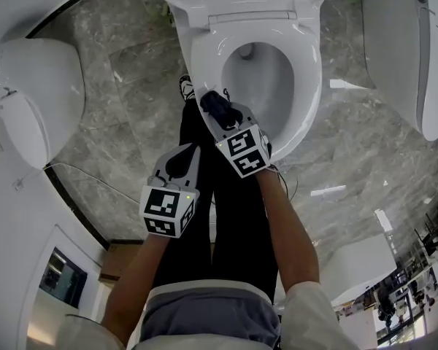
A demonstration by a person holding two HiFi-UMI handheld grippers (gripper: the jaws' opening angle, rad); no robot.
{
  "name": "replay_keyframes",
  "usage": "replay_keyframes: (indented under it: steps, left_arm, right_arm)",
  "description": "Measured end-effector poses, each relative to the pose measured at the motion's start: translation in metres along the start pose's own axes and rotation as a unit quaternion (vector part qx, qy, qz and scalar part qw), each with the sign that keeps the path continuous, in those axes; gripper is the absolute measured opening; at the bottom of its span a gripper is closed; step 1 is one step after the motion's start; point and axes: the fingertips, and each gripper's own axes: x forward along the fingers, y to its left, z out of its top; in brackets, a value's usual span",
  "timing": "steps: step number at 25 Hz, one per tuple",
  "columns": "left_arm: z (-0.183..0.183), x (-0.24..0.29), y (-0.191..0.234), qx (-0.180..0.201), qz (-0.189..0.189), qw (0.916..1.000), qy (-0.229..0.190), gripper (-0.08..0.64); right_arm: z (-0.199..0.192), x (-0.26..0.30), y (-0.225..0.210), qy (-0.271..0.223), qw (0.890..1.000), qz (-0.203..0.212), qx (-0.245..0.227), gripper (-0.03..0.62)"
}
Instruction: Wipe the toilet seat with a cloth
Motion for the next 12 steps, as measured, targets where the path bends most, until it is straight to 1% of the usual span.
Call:
replay_keyframes:
  steps: [5,12]
  left_arm:
    - [-0.004,0.005,-0.015,0.009,-0.007,0.9999,0.006,0.011]
    - [-0.007,0.012,-0.033,0.019,-0.015,0.9996,0.011,0.011]
  right_arm:
    - [-0.017,-0.01,0.004,-0.003,1.0,0.004,0.029,0.106]
    - [-0.041,-0.026,0.012,-0.002,0.999,0.01,0.04,0.106]
